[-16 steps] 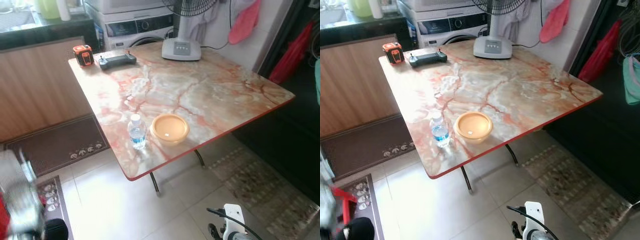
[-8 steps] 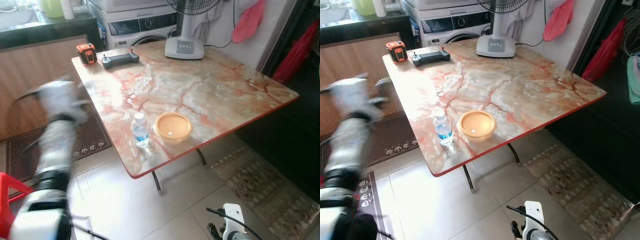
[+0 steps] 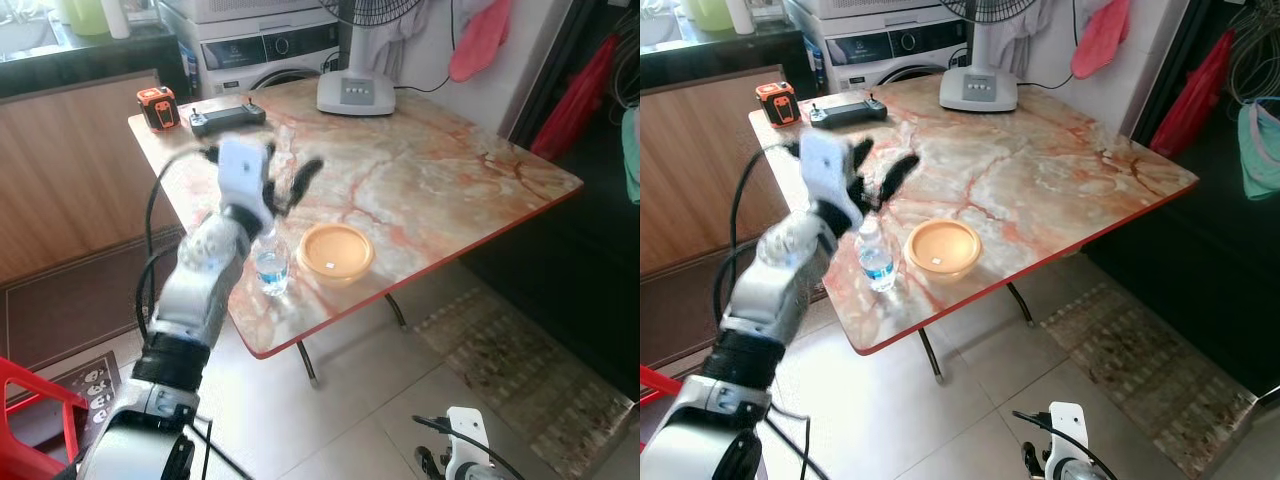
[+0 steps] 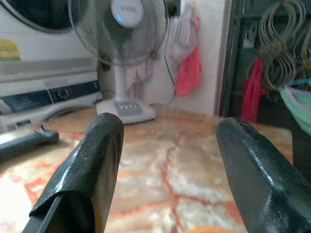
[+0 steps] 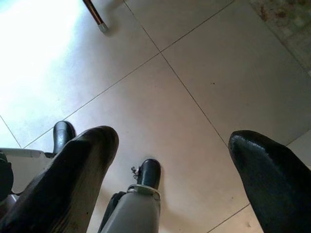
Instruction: Restocking fridge
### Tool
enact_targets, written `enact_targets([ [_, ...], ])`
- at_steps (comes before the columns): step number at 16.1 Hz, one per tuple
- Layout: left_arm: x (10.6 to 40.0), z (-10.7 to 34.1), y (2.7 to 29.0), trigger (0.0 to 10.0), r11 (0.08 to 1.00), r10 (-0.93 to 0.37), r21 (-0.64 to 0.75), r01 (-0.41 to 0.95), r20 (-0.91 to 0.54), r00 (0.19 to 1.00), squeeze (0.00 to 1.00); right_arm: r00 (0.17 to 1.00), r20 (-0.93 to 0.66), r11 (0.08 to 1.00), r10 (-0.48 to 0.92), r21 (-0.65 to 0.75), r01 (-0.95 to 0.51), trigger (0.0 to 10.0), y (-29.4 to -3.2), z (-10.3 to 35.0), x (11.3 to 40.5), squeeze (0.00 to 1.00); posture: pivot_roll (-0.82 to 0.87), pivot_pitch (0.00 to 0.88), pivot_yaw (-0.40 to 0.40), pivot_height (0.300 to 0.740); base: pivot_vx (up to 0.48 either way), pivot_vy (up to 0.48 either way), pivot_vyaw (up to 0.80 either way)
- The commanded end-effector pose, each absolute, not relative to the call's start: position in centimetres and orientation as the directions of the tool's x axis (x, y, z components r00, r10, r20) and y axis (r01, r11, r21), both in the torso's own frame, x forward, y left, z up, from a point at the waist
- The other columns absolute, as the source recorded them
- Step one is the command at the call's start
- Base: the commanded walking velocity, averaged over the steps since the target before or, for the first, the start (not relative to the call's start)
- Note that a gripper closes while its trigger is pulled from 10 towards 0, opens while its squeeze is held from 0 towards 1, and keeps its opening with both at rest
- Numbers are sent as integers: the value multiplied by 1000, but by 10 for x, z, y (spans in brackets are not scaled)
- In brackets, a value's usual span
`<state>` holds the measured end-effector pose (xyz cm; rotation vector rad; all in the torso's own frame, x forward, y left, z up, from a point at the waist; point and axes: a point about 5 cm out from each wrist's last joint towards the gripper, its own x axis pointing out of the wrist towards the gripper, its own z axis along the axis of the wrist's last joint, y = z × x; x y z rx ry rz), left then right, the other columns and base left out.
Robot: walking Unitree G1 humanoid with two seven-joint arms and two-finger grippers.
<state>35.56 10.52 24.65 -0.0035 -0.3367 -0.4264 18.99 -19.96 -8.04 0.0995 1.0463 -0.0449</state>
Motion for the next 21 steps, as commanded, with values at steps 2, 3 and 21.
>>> enact_targets([
  [2,351,269,119,10000,944,-298,-6,331,420,857,0,511,-860,995,6,56,82,10000,-199,-81,189,0,58,0,-12,740,0,0,0],
  [3,347,265,129,10000,959,-245,-21,284,446,861,0,518,-856,993,1,60,98,10000,-199,-82,186,0,38,0,-1,740,0,0,0],
  [21,274,214,131,10000,981,-190,11,195,285,939,0,441,-893,959,-83,48,279,10000,-205,-111,98,0,117,0,-30,740,0,0,0],
])
